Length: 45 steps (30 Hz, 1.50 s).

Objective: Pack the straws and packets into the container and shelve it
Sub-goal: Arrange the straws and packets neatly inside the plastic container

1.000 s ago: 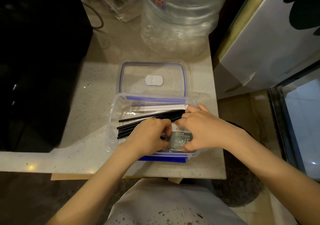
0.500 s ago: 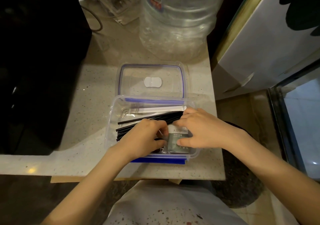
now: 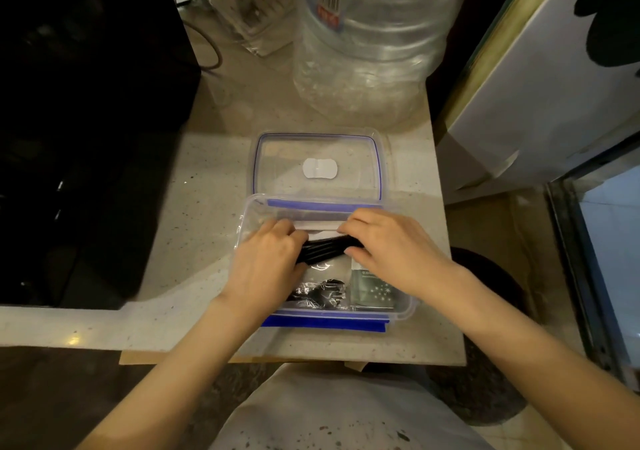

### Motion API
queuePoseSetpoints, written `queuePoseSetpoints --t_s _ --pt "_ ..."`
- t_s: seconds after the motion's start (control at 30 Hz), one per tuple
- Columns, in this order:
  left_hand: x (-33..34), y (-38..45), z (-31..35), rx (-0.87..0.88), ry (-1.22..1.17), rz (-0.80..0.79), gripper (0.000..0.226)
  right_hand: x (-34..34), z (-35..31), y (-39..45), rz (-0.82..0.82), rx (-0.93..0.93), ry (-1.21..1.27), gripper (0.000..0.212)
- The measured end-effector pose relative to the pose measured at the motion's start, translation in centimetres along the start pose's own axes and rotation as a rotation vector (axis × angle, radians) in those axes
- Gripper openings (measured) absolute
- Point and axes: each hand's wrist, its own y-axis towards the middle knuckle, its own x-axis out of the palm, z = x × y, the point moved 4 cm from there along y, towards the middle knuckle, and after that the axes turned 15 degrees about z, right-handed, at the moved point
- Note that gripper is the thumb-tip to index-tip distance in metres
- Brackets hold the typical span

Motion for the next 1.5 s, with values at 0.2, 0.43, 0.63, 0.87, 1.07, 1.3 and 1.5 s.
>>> queuePoseSetpoints --t_s 0.2,0.43,0.63,0.87,1.07,1.3,1.5 --pt "0.2 0.0 -0.1 0.048 0.047 -0.03 0.023 1.7 -0.2 0.2 -0.023 -0.038 -0.063 0.021" --pt "0.1 -0.3 0.0 0.07 0.02 -0.046 0.007 1.4 0.1 0.5 -0.041 -0.021 -0.003 0.021" --pt "0.4 -0.4 0.0 0.033 0.044 -0.117 0.02 1.3 0.1 1.8 -0.002 0.031 -0.034 0.024" --pt "0.9 -0.6 -0.2 -0.015 0.083 -0.12 0.022 3.4 -1.5 3.1 -0.136 -0.116 -0.26 0.015" --pt "0.7 -1.0 -0.5 -0.033 0.032 -0.104 0.024 3.6 -2.0 4.1 -0.2 -0.246 -0.319 0.014" --pt "0.6 -1.2 -0.4 0.01 0.113 -0.155 0.024 3.4 -2.3 3.8 -0.18 -0.309 -0.369 0.009" --pt "0.6 -1.1 -0.2 0.038 0.121 -0.191 0.025 3.9 -2.1 3.2 -0.106 -0.255 -0.386 0.013"
